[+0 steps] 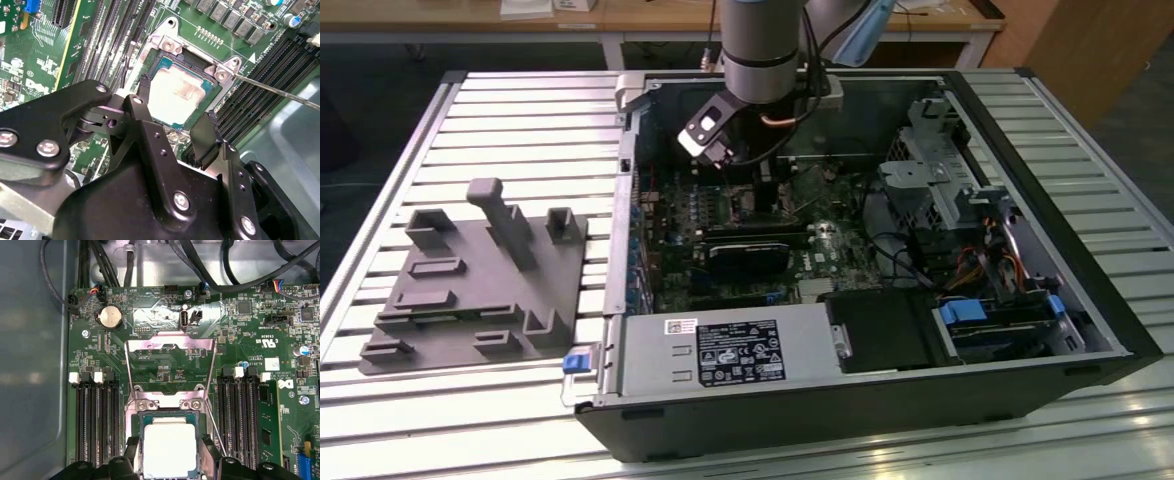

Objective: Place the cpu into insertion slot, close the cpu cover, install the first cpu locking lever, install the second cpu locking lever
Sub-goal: 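Place the cpu into insertion slot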

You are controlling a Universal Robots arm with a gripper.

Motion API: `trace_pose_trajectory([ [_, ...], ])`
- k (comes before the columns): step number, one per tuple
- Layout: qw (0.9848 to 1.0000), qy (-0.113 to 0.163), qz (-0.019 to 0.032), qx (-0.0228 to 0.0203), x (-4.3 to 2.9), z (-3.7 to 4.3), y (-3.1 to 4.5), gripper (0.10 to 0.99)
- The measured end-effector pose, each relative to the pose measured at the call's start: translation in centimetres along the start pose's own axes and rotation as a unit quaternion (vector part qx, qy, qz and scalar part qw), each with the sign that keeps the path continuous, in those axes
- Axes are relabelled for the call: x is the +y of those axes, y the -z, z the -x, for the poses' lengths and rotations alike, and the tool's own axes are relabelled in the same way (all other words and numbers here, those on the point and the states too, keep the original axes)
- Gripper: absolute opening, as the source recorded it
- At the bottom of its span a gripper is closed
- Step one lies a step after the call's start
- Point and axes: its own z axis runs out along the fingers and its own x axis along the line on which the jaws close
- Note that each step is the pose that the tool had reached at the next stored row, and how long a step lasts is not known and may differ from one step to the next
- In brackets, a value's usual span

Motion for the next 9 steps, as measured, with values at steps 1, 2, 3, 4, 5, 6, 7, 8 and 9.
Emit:
trace_pose_trajectory([
  [1,1.0000,0.000,0.0000,0.0000,0.00,0.00,0.01,0.580],
  [2,1.0000,0.000,0.0000,0.0000,0.00,0.00,0.02,0.580],
  [3,1.0000,0.000,0.0000,0.0000,0.00,0.00,0.03,0.580],
  [4,1.0000,0.000,0.0000,0.0000,0.00,0.00,0.05,0.522],
  [5,1.0000,0.000,0.0000,-0.0001,0.00,0.00,0.06,0.459],
  [6,1.0000,0.000,0.0000,0.0000,0.01,0.00,0.07,0.396],
  [7,1.0000,0.000,0.0000,-0.0001,0.01,0.00,0.08,0.396],
  [8,1.0000,0.000,0.0000,0.0000,0.01,0.00,0.09,0.341],
  [9,1.0000,0.000,0.0000,0.0000,0.01,0.00,0.10,0.282],
])
